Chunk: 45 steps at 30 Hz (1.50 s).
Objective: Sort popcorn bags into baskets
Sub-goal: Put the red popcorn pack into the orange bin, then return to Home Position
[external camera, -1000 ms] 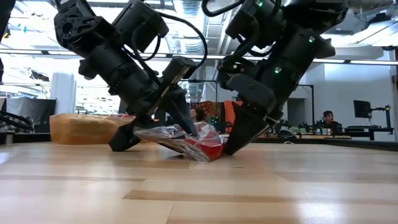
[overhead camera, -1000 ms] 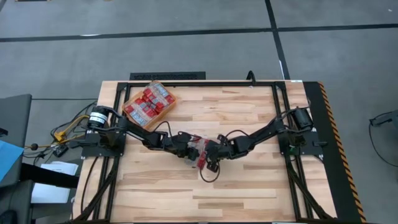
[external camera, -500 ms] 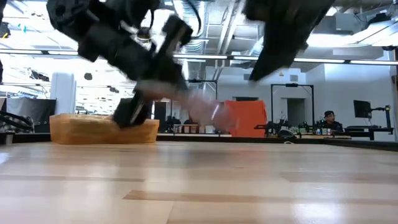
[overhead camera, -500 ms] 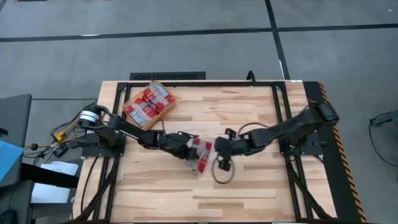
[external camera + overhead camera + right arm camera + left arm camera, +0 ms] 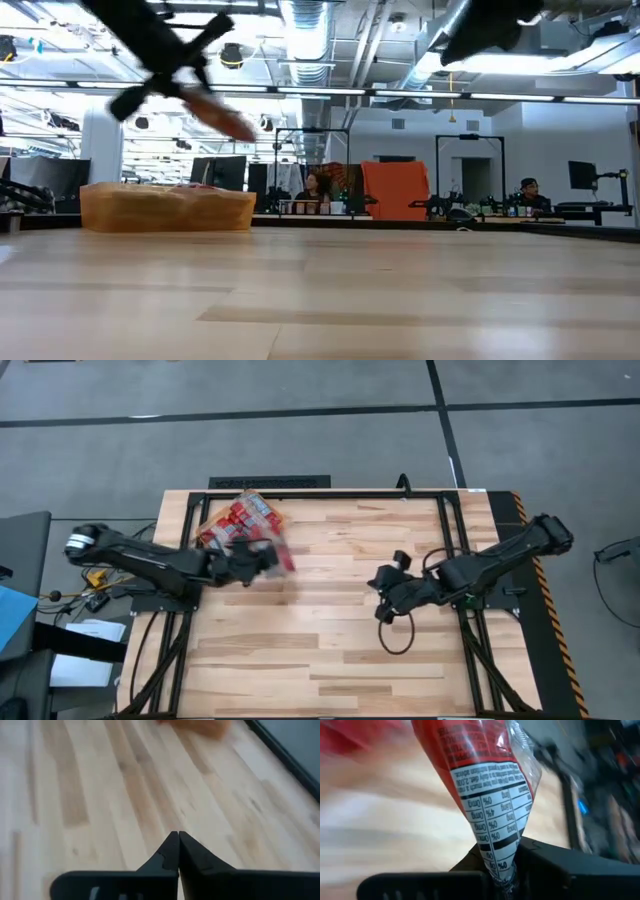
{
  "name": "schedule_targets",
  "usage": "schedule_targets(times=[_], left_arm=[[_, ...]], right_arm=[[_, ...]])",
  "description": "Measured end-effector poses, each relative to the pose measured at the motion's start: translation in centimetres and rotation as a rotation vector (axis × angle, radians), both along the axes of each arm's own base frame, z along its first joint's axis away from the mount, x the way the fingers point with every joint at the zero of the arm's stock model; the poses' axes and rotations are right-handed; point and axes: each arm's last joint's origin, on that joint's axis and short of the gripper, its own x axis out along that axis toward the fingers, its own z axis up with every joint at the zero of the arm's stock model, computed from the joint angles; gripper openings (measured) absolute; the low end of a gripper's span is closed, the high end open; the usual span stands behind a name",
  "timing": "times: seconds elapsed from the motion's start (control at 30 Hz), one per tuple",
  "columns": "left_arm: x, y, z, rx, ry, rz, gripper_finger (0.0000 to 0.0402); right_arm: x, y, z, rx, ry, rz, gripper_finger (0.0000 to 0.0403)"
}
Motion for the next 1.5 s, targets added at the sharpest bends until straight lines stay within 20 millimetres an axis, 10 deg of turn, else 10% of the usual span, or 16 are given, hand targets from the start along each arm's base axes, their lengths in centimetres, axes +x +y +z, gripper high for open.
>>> schedule_targets(times=[0.37, 0.93, 1.5], left_arm=[[-6.8, 2.7, 0.0, -0.039, 0.17, 0.371, 0.0013], [-6.7, 5.4, -1.4, -0.046, 0.31, 0.555, 0.0097], [-6.4, 4.8, -1.0, -0.078, 0.361, 0.345, 0.0196]], right_arm=[[1.2, 0.6, -1.8, -0.007, 0.065, 0.0, 0.0029], [1.0, 0.7, -1.6, 0.006, 0.064, 0.011, 0.0037], [0.5, 1.8, -1.7, 0.016, 0.068, 0.04, 0.0034]])
